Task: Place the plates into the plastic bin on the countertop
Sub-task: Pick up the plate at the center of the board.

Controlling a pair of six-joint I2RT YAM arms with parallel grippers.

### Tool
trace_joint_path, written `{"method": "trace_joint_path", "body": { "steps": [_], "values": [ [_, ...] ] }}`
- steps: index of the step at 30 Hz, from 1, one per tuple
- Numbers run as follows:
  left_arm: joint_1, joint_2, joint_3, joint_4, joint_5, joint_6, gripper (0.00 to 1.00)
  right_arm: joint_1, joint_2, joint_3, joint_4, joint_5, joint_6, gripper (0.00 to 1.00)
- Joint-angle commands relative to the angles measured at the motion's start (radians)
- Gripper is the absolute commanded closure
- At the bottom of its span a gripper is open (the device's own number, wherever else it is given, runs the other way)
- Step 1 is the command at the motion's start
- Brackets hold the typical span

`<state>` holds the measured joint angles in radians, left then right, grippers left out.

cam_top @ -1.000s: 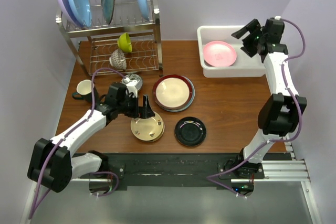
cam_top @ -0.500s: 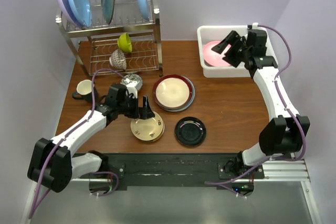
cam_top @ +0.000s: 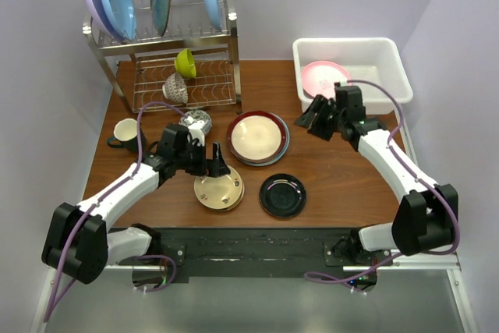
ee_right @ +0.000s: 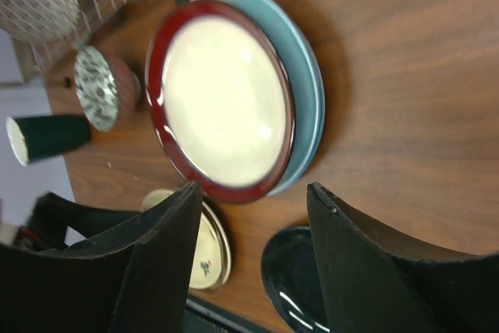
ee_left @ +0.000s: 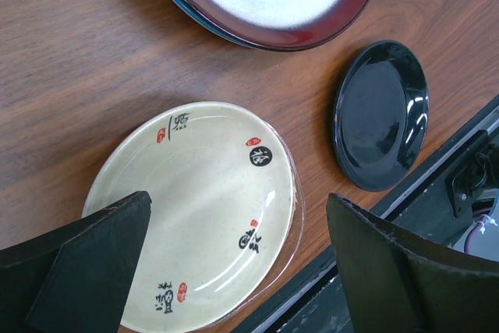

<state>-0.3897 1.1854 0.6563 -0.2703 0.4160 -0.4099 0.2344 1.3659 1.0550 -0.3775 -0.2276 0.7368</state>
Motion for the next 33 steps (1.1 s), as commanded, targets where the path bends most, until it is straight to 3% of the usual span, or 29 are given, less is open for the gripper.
{"method": "trace_joint_path", "body": {
  "steps": [1,12,33],
  "values": [
    [-0.008,0.002,0.023,0.043,0.02,-0.012,0.0,0.054,0.001,-0.049,0.098,0.019,0.035,0.41],
    [-0.008,-0.003,0.037,0.031,0.02,-0.013,0.0,0.178,0.124,-0.098,0.2,0.05,0.096,0.47],
    [-0.008,0.006,0.12,-0.027,0.014,0.014,0.0,0.19,0.265,-0.133,0.287,0.074,0.141,0.52]
  ]
}}
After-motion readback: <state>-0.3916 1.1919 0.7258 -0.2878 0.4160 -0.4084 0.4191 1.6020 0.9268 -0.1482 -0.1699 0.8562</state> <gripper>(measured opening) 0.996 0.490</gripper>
